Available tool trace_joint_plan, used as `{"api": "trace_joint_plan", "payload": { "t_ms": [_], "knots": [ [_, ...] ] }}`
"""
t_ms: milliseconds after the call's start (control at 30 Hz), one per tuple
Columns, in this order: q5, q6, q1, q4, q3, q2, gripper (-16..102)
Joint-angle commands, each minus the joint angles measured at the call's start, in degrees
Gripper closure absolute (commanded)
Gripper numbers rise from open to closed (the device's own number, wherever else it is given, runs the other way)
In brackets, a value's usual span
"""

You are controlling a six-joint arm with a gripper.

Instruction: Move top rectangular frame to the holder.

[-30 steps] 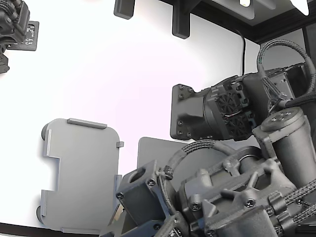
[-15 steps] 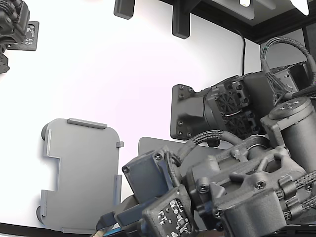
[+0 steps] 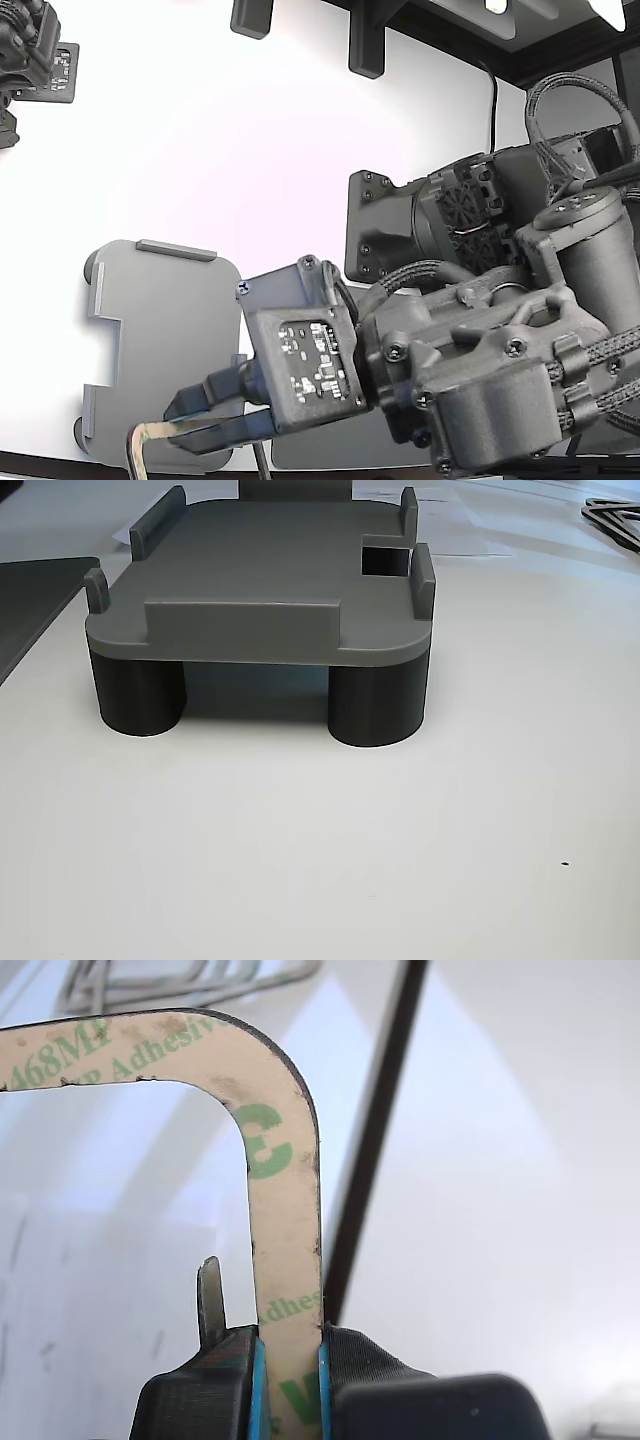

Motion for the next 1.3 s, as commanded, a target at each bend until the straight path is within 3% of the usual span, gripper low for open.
{"api": "trace_joint_plan", "payload": {
  "t_ms": [0,233,333,400,433,767,1167,1267],
  "knots": [
    [4.5,7.6,-0.4,1.1,-1.5,1.0,98],
    [18.2,37.8,3.7,4.6,4.7,2.8,98],
    [32.9,62.1,10.7,5.2,12.2,3.7,98],
    [40.1,77.5,15.5,13.4,7.8,-1.2,98],
    [39.1,80.8,15.6,17.7,3.3,-3.6,98],
    [27.1,94.7,10.7,17.6,16.3,4.4,98],
    [10.5,100.0,7.3,17.6,21.4,9.1,98],
    [8.4,101.3,6.2,17.6,23.6,9.1,98]
  ]
}}
